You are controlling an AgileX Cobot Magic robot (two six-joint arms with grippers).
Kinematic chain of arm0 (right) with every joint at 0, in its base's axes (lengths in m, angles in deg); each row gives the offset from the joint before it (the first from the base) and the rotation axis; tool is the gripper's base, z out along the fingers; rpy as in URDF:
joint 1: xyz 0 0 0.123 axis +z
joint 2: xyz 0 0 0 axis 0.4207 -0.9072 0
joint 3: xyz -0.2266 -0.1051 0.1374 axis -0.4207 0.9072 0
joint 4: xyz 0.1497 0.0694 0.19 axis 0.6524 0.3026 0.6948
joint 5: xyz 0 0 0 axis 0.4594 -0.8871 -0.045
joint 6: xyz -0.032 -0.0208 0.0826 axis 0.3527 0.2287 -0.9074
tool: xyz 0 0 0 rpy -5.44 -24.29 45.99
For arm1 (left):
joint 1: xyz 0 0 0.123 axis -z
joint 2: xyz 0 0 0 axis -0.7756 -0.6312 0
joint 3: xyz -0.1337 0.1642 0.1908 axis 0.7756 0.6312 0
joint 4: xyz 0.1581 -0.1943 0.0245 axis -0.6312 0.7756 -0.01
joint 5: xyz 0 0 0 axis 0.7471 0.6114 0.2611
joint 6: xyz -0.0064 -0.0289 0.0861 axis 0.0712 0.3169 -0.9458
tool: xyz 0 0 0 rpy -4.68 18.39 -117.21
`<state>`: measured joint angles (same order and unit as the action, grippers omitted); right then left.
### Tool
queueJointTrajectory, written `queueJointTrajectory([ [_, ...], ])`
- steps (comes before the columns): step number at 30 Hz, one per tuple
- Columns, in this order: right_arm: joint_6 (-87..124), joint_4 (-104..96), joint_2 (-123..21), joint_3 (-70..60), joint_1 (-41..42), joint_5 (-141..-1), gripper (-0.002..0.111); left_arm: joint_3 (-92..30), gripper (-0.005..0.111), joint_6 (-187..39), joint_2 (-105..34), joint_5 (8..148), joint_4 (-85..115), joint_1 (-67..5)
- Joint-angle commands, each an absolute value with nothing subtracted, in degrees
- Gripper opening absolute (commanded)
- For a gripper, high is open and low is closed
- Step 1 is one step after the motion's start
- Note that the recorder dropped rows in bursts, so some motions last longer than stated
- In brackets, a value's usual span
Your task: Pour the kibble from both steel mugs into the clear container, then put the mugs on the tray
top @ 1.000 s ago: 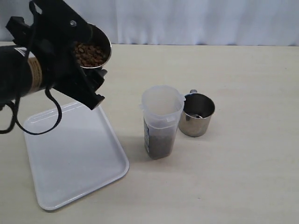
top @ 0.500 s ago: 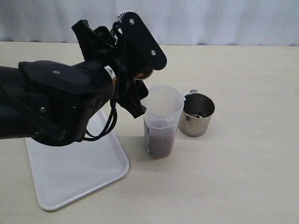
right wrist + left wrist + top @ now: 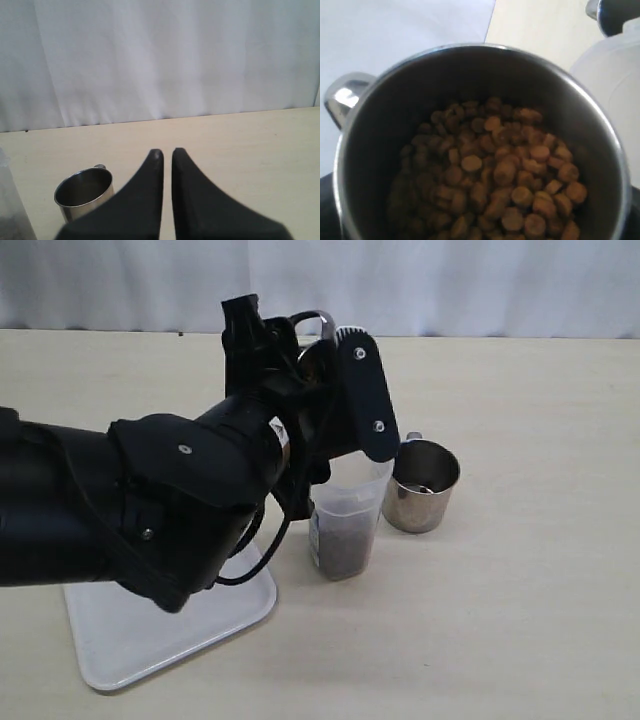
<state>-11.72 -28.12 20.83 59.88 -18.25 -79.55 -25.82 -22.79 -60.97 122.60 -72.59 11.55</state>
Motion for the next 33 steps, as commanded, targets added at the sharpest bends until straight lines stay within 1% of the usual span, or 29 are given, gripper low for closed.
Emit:
queueJointTrajectory([
  [1,-11.65,-28.02,21.03,60.04,-18.02,-79.73,0.005,-26.38,0.0,-26.97,-60.74,127.39,-75.37,11.81],
  [13,-11.65,-28.02,21.03,60.04,-18.02,-79.73,0.005,-26.38,0.0,-31.88,-63.28,129.59,-84.81,11.81],
  [33,-11.65,-28.02,21.03,60.04,-18.02,-79.73,0.005,-26.59,0.0,-42.31,-63.39,129.8,-84.81,11.69],
])
